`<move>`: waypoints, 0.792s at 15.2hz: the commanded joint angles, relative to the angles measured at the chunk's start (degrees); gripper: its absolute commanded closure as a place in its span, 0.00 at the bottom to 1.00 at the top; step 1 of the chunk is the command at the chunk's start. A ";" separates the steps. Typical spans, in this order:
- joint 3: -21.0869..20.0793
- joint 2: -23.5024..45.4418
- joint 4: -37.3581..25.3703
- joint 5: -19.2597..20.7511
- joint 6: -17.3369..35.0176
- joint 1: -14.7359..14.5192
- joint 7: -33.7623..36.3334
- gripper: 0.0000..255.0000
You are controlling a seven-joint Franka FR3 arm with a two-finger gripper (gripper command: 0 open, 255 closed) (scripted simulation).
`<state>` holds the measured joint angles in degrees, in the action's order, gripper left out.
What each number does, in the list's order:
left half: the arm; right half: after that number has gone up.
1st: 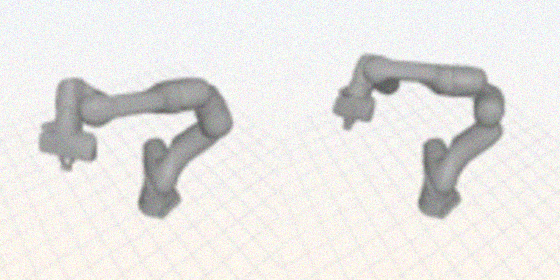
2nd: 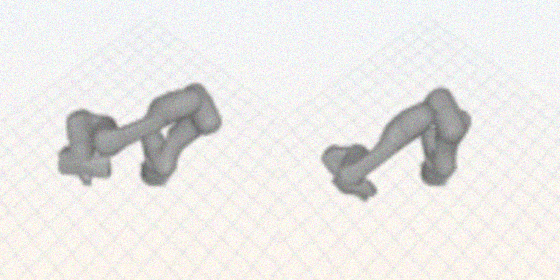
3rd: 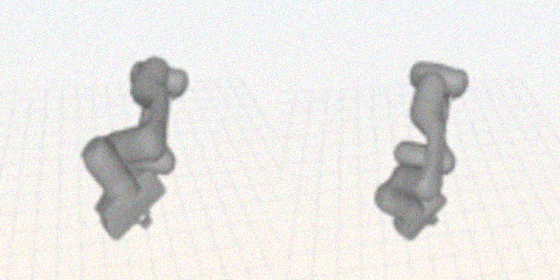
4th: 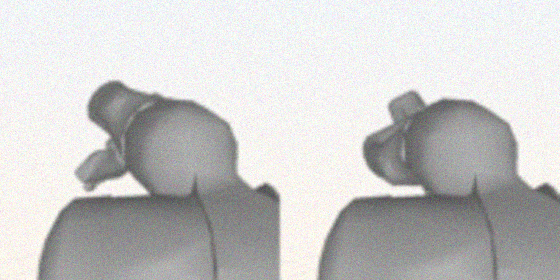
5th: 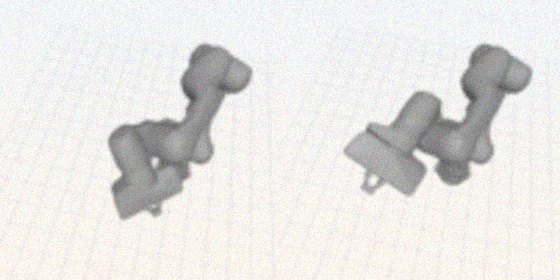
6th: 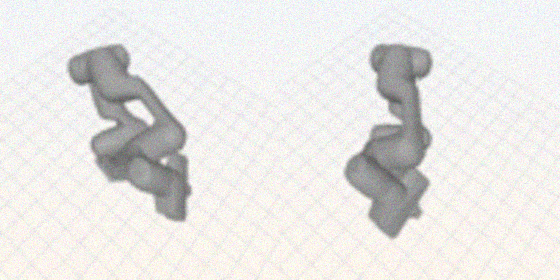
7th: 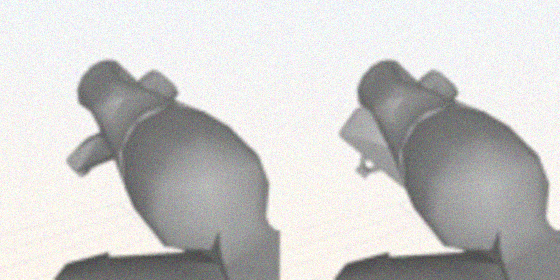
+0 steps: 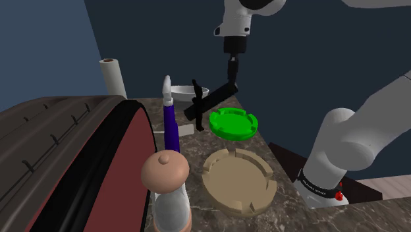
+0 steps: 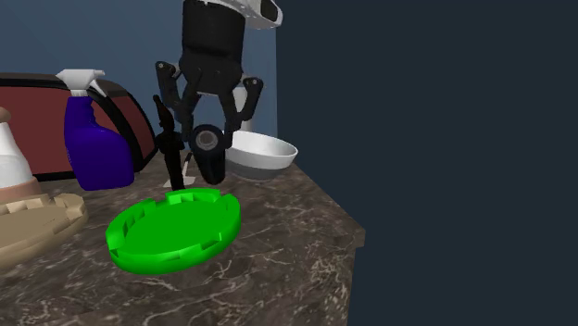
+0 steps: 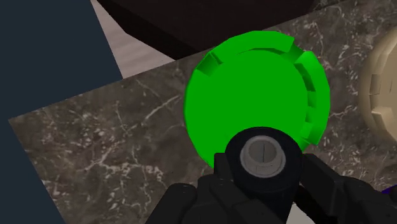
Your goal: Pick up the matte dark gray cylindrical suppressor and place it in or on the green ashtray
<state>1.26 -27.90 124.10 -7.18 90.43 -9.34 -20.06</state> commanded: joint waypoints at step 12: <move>1.55 -19.99 16.77 1.68 -3.46 1.46 -1.75 1.00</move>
<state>2.80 -47.49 139.89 -5.53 86.37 -7.92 -21.74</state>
